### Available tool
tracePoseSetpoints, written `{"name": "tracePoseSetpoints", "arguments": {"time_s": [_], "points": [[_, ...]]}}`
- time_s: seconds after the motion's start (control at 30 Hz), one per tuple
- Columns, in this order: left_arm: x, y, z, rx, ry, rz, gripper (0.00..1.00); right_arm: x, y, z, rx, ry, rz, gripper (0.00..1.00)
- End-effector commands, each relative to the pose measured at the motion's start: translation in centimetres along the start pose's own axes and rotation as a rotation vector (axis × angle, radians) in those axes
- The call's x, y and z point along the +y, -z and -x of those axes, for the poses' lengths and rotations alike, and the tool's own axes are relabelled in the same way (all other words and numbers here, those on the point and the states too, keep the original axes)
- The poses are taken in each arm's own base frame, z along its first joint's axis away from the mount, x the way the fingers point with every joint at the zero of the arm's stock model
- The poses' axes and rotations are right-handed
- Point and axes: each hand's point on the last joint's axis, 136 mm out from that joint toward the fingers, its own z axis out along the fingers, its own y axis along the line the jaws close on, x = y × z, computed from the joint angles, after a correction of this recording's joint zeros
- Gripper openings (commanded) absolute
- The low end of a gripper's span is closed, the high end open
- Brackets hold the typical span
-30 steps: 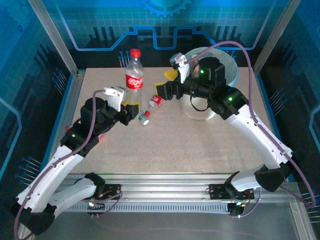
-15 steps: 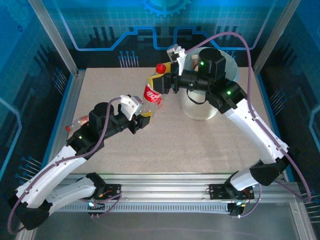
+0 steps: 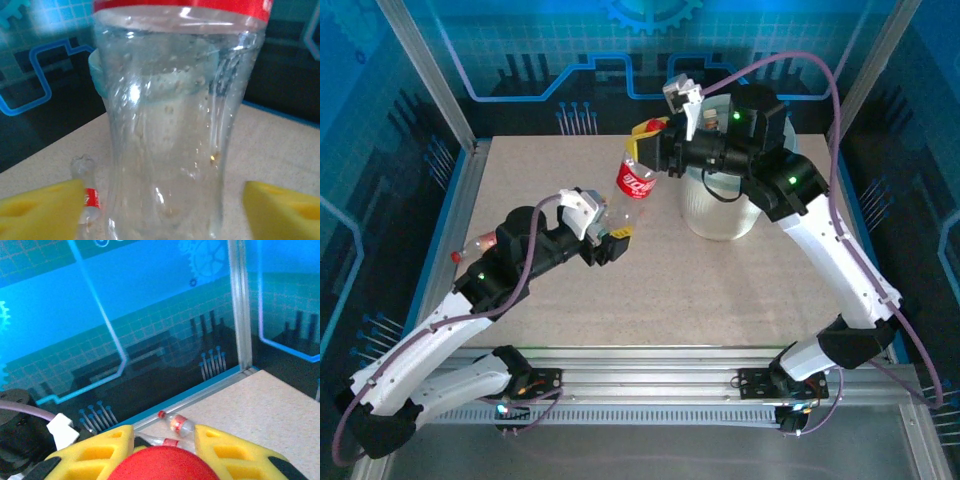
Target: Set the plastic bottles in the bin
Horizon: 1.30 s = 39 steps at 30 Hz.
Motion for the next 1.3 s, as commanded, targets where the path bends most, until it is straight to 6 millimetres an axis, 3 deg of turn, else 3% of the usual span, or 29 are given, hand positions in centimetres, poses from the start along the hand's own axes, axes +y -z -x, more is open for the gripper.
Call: {"name": "tracePoseSetpoints", "arguments": {"time_s": [0.0,0.13,0.27,0.33,0.43,0.6,0.87,1.13,1.27], "points": [[0.6,1.2,4.1,-0.150,0.046,0.031,0.99,-0.8,3.0,3.4,-0.077,0.094,-0.145,0.00],[0.6,1.3,5.0,-0.196,0.094,0.024,0.99,-4.2,6.1,6.6,-0.134,0.217,-0.448,0.00],[0.6,1.3,5.0,-0.189,0.111,0.020,0.99,-9.4,10.0,8.8,-0.154,0.346,-0.866,0.00],[0.6,1.2,4.8,-0.183,0.105,0.020,0.99,-11.7,10.9,9.0,-0.134,0.394,-1.013,0.00],[0.7,1.0,4.5,-0.172,0.097,0.028,0.99,-15.0,10.5,8.0,-0.070,0.429,-1.130,0.00],[0.7,0.6,3.9,-0.151,0.094,0.032,0.99,-19.7,9.2,4.5,0.066,0.361,-1.194,0.00],[0.8,0.1,2.9,-0.122,0.095,0.036,0.99,-22.8,7.7,-3.7,0.196,0.137,-1.071,0.00],[0.7,-0.4,2.0,-0.103,0.112,0.032,0.99,-26.8,8.9,-13.5,0.293,-0.010,-1.035,0.00],[0.8,-0.5,1.8,-0.101,0.129,0.033,0.99,-28.5,9.7,-16.7,0.321,-0.076,-1.026,0.00]]}}
